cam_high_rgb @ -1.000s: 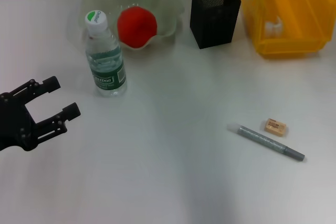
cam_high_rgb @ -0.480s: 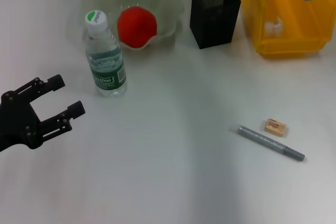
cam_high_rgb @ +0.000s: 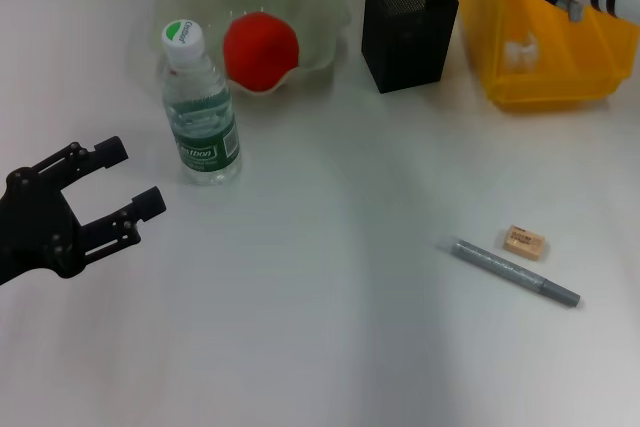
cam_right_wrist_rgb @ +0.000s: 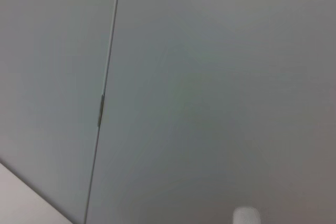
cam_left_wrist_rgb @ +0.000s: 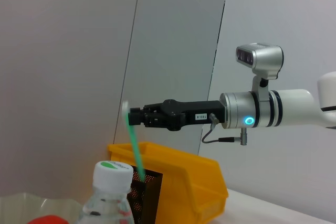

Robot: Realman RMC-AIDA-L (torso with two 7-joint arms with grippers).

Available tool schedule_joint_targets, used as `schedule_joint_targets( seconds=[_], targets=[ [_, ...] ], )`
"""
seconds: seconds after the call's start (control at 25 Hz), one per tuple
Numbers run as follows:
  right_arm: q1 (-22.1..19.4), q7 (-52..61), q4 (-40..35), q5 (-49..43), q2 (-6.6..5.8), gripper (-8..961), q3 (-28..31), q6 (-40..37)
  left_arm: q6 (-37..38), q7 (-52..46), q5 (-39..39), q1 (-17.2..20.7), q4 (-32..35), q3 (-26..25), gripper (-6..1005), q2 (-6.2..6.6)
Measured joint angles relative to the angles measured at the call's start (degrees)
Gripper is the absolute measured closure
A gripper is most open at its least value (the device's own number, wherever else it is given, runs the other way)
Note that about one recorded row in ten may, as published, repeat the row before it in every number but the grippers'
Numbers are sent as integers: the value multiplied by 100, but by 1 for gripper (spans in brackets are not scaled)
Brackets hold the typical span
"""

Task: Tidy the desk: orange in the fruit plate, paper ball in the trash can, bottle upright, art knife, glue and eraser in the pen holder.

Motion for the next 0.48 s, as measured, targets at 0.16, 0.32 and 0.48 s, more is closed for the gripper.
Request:
schedule_joint_targets(
  seconds=[0.16,0.32,0.48],
  targets=[
    [2,-4,30,-18,0,714,-37,1,-8,3,-2,0,0,0,214,-3],
    [-6,24,-3,-21,0,621,-36,1,-13,18,-1,1,0,0,214,-5],
    [-491,1345,-922,-826,-27,528,-371,-89,6,29,0,14,0,0,214,1]
  ],
)
